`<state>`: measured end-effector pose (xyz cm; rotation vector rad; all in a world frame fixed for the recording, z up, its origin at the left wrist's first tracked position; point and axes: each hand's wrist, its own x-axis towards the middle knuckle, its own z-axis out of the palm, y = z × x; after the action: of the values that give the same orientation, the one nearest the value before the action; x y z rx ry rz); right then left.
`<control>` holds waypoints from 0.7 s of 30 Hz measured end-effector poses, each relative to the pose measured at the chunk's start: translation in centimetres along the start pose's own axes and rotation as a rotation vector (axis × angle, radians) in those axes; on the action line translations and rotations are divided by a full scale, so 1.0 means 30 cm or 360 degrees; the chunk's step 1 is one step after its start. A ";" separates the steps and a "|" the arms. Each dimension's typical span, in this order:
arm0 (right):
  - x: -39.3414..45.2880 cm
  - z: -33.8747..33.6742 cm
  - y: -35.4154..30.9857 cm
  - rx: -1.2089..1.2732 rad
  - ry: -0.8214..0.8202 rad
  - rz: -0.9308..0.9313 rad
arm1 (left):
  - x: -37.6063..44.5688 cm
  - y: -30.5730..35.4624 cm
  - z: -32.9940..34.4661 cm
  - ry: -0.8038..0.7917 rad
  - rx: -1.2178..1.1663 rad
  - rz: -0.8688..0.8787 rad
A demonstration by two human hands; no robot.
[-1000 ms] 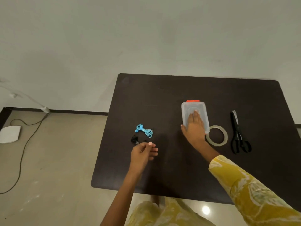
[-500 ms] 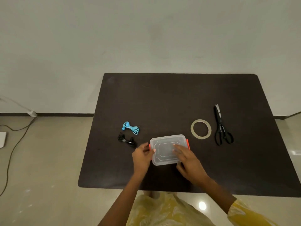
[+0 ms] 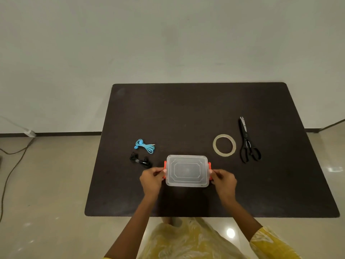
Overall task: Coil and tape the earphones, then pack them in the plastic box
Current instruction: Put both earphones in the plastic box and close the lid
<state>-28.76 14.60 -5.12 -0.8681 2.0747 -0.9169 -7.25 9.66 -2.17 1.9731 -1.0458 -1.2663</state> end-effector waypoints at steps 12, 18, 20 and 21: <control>-0.016 -0.042 -0.045 -0.0269 -0.0128 -0.0174 | -0.012 -0.004 -0.006 -0.0029 0.0281 0.0201; -0.052 -0.059 -0.094 -0.0265 -0.0217 -0.0333 | -0.037 0.033 -0.003 -0.0057 0.0167 0.0313; -0.041 -0.074 -0.119 -0.0258 -0.0209 -0.0421 | -0.026 0.058 -0.009 -0.0088 0.0093 0.0296; -0.029 -0.083 -0.135 -0.0239 -0.0199 -0.0456 | -0.017 0.074 -0.013 -0.0109 0.0025 0.0267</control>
<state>-29.11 14.00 -0.34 -1.2947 1.9616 -0.8351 -7.69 8.92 -0.01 1.8227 -1.2307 -1.2446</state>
